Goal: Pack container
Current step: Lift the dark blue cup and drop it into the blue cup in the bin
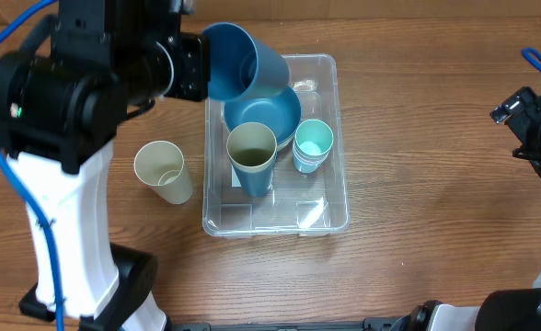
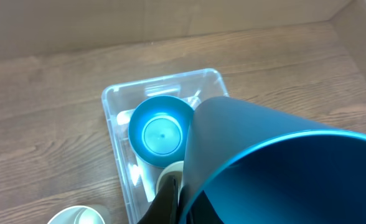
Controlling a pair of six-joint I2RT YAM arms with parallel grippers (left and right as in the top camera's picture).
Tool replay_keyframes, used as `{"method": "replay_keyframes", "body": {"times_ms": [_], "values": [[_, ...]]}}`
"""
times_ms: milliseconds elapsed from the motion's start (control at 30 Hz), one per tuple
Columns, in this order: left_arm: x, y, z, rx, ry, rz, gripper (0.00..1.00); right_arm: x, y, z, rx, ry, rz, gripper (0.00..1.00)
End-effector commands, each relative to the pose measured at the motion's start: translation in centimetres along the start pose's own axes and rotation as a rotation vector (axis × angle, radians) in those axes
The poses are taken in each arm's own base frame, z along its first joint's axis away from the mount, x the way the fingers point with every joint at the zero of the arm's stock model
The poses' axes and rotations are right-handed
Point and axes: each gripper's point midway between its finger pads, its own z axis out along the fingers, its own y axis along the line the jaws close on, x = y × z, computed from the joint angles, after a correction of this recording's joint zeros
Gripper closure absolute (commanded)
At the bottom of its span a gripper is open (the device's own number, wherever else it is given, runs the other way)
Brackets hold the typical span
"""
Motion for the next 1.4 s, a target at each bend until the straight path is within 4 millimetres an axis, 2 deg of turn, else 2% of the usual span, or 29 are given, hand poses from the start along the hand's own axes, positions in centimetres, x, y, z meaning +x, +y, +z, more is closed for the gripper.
{"method": "replay_keyframes", "body": {"times_ms": [0,133,433,600,900,1033,1367], "values": [[0.3,0.1,-3.6,-0.054,-0.073,0.018,0.96,-0.4,0.1,-0.4,-0.006,-0.018,0.006,0.00],[1.9,0.2,-4.0,-0.057,-0.030,0.001,0.96,-0.4,0.1,-0.4,-0.006,-0.018,0.006,0.00],[6.1,1.3,0.9,-0.098,0.201,0.002,0.96,-0.4,0.1,-0.4,-0.006,-0.018,0.006,0.00],[7.3,2.9,2.5,-0.181,0.267,0.005,0.96,-0.4,0.1,-0.4,-0.006,-0.018,0.006,0.00],[8.1,3.4,5.4,-0.191,0.342,0.015,0.96,-0.4,0.1,-0.4,-0.006,-0.018,0.006,0.00],[8.2,2.7,6.7,-0.140,0.368,0.028,0.96,-0.4,0.1,-0.4,-0.006,-0.018,0.006,0.00],[8.6,2.8,7.9,-0.137,0.402,0.031,0.95,-0.4,0.1,-0.4,-0.006,-0.018,0.006,0.00]]}}
